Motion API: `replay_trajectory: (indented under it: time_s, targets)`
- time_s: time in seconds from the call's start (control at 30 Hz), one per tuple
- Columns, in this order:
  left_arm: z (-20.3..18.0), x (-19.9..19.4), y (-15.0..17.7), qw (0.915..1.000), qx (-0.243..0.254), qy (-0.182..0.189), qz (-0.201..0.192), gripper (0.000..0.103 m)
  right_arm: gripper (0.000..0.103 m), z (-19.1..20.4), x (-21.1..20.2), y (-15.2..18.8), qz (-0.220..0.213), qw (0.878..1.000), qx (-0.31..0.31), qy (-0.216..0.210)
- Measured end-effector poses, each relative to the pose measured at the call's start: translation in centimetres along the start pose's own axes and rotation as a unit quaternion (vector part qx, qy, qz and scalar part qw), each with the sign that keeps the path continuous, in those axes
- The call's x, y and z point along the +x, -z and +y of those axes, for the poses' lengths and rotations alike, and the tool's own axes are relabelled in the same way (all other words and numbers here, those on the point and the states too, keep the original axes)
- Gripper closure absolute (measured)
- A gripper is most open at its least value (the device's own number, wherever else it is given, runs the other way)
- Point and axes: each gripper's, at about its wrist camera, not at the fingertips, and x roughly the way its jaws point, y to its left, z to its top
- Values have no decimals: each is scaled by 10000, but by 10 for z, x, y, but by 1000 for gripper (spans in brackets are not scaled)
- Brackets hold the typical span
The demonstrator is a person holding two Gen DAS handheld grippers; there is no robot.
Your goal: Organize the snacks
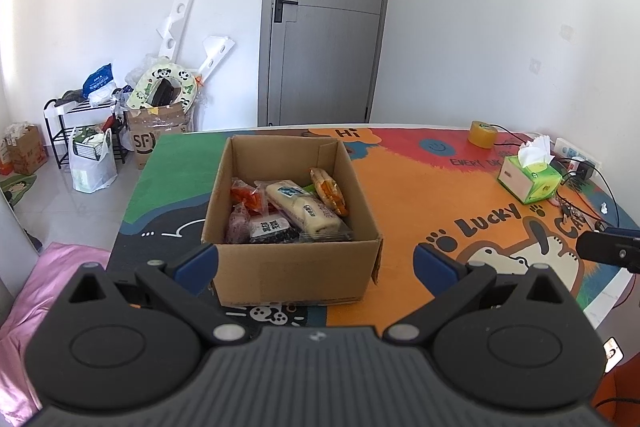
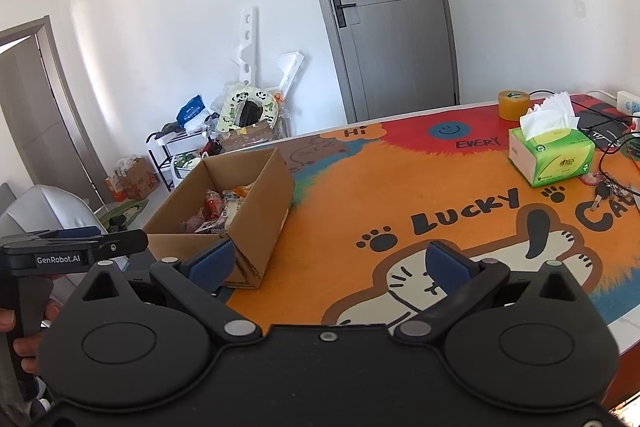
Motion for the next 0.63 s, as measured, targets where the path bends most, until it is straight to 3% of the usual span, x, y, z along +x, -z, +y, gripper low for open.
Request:
replay_trajectory:
  time_s: [0.63]
  targets:
    - [-1,0,2,10000,9,32,-16,0,0,3,2,0,54,10000,-26,5]
